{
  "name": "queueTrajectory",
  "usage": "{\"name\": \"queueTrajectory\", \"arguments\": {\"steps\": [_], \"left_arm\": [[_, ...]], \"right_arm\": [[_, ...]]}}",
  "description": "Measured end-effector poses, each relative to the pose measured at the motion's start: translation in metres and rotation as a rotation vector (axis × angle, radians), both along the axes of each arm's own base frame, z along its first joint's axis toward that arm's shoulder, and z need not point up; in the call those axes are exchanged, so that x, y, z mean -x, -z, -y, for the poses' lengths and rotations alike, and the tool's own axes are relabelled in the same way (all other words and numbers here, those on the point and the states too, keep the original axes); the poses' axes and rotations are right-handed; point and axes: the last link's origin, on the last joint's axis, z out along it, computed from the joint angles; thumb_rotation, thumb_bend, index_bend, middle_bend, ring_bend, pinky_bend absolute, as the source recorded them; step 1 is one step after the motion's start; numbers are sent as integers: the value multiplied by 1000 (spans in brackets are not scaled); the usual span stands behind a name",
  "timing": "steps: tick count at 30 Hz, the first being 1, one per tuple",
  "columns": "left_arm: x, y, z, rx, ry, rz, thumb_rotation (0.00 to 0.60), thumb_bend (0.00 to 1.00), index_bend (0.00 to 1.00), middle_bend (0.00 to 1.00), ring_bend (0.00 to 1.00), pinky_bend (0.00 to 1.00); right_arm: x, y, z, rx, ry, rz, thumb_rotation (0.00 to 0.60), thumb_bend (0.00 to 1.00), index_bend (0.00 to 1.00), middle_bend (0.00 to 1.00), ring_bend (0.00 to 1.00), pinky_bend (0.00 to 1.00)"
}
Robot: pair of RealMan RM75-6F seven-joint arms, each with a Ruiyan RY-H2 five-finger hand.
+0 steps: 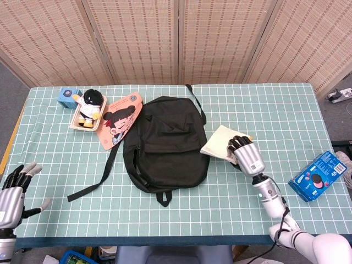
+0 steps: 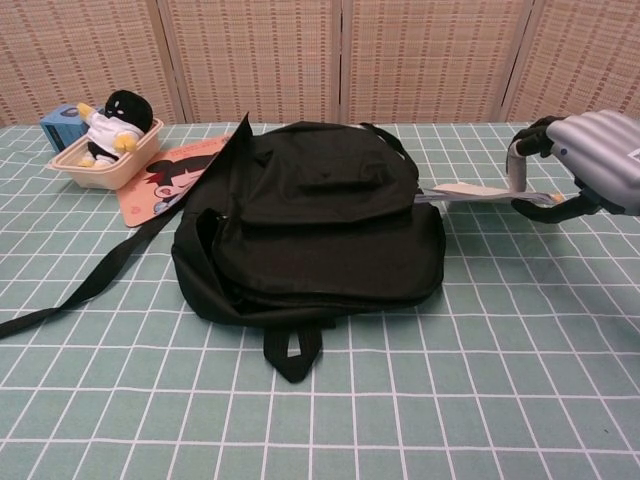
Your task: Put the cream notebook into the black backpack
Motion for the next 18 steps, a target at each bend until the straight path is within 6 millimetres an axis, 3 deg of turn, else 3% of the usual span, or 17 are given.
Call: {"name": "queueTrajectory", "arguments": {"steps": [6, 14, 18], "left_arm": [[-7, -4, -13, 13, 38, -6, 600, 220, 215, 101, 12, 68], [-18, -8, -35, 29, 96, -9, 600, 220, 211, 101, 12, 68], [-25, -8, -49, 44, 132, -14, 600, 220, 210, 101, 12, 68]], "right_arm": [[3, -10, 0, 24, -1, -13, 600, 272, 762, 446, 301, 335], [5, -20, -2, 55, -2, -22, 600, 481, 797, 474, 328, 335], [6, -30, -3, 80, -12, -23, 600, 535, 803, 476, 330, 335]]}}
